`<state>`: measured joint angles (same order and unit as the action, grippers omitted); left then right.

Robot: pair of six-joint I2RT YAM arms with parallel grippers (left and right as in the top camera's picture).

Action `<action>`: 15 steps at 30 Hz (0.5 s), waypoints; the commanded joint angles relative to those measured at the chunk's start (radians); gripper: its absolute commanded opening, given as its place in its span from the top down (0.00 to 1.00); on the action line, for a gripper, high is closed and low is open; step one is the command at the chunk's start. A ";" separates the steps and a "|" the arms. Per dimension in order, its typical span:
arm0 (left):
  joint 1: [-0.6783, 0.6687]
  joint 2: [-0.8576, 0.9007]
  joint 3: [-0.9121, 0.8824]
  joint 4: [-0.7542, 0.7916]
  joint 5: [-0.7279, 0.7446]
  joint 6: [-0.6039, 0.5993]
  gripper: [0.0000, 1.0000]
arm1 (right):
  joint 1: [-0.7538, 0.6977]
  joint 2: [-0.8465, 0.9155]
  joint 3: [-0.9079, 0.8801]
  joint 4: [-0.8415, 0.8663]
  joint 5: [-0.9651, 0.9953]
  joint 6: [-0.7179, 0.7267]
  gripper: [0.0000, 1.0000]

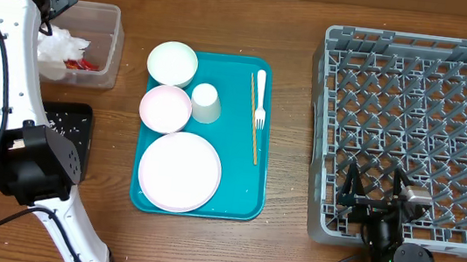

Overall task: Sort waste into correct bins and load items into the dishwasher rack
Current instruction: 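Carry the tissue left and drop it into the clear bin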

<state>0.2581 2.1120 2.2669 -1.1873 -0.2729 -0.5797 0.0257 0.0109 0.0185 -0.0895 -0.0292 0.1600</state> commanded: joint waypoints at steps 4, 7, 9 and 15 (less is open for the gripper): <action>-0.005 -0.089 0.017 -0.034 0.134 -0.003 0.00 | -0.004 -0.008 -0.010 0.007 0.002 -0.004 0.00; -0.010 -0.160 0.017 -0.068 0.341 -0.003 0.00 | -0.004 -0.008 -0.010 0.007 0.002 -0.004 0.00; -0.021 -0.216 0.017 -0.108 0.424 -0.003 0.00 | -0.004 -0.008 -0.010 0.007 0.002 -0.004 0.00; -0.084 -0.360 0.015 -0.357 0.322 -0.016 0.00 | -0.004 -0.008 -0.010 0.007 0.002 -0.004 0.00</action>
<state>0.2062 1.8095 2.2673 -1.4773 0.0917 -0.5808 0.0257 0.0109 0.0185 -0.0891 -0.0292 0.1600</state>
